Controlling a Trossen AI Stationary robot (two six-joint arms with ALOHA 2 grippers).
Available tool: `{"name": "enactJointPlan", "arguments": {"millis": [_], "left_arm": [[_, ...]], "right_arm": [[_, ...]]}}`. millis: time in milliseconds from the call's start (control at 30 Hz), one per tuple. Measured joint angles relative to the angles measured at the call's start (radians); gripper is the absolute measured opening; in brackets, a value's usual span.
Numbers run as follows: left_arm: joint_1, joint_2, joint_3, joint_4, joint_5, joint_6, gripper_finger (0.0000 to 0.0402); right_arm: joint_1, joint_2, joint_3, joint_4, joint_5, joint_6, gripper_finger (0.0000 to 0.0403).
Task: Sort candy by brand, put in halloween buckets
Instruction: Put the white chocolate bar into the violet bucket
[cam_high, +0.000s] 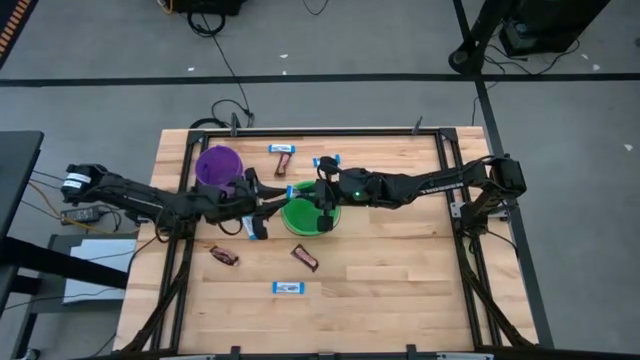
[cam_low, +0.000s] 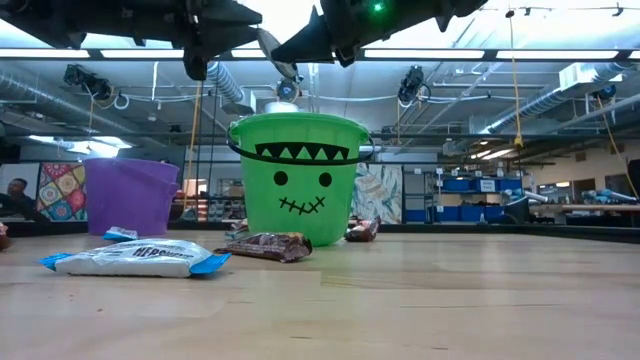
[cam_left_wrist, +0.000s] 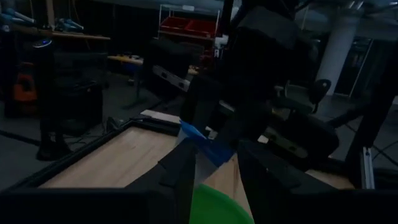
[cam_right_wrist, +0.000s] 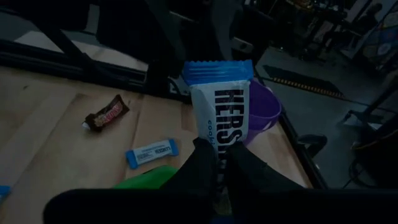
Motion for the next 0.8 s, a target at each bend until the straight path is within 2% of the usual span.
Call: {"name": "enactJointPlan", "arguments": {"millis": [333,800], "left_arm": [[0.02,0.064,0.0,0.062,-0.04,0.012,0.0127],[0.032,0.068,0.0,0.113,-0.053,0.063,0.0123]], "right_arm": [[0.006,0.0,0.0,0.016,0.001,0.002,0.0034],[0.016,-0.002,0.002,0.023,0.006,0.005,0.0034]]}}
